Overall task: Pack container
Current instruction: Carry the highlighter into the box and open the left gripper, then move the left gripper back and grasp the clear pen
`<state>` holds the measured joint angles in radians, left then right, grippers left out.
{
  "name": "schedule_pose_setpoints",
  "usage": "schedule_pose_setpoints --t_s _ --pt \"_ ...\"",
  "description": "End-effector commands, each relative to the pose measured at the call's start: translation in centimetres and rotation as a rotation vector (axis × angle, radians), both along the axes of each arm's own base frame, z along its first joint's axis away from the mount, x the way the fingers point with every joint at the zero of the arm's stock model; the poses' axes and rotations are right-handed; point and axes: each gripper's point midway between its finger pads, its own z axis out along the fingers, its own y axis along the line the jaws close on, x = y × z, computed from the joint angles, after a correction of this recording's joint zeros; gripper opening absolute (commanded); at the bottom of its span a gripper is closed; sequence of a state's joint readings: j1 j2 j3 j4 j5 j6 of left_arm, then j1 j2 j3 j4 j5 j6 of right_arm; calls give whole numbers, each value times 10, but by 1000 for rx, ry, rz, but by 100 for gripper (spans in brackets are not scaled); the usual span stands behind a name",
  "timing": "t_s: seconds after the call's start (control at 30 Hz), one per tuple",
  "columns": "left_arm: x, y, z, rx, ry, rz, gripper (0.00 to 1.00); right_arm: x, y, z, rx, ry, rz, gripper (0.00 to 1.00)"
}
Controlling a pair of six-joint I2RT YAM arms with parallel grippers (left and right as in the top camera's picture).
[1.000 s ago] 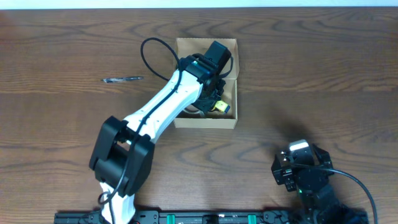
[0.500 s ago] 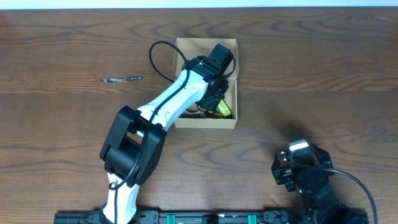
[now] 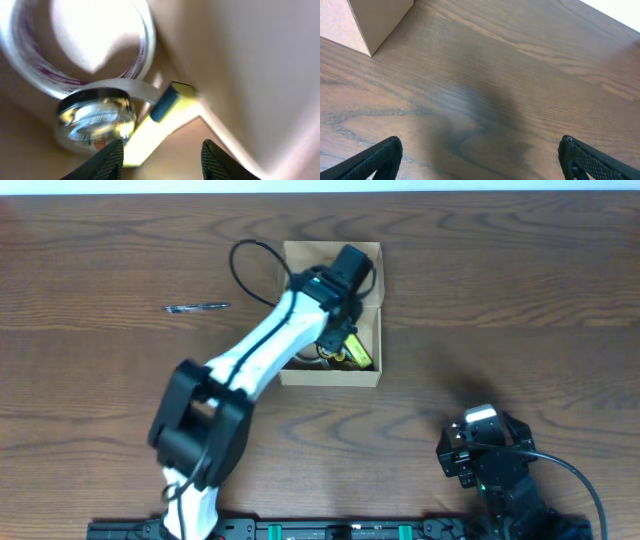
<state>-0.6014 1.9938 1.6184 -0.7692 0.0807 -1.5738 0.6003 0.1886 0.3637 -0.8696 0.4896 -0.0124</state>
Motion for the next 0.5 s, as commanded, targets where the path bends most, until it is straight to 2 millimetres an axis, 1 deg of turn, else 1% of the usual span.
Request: schedule_pose_setpoints --t_s 0.0,0.07,0.1,0.13,0.2,0.23,0.3,0.33,0.4,0.47 --pt "18 38 73 39 -182 91 52 1 -3 1 -11 -8 -8 99" --pt "18 71 95 84 -219 155 54 1 -3 1 -11 -8 -8 99" --pt "18 85 103 100 -232 184 57 1 -3 1 -11 -8 -8 99" --pt "18 101 112 119 -244 218 63 1 -3 1 -11 -8 -8 99" --pt "20 135 122 162 -260 291 66 1 -3 1 -12 -8 -7 99" --pt "21 150 124 180 -259 324 67 1 -3 1 -11 -8 -7 99" --pt "25 179 124 210 -248 390 69 1 -3 1 -11 -8 -7 99" --pt "27 196 120 222 -229 429 73 1 -3 1 -11 -8 -7 99" --pt "32 224 109 226 -188 492 79 1 -3 1 -11 -8 -8 99" --pt "37 249 92 215 -132 552 91 1 -3 1 -12 -8 -7 99"
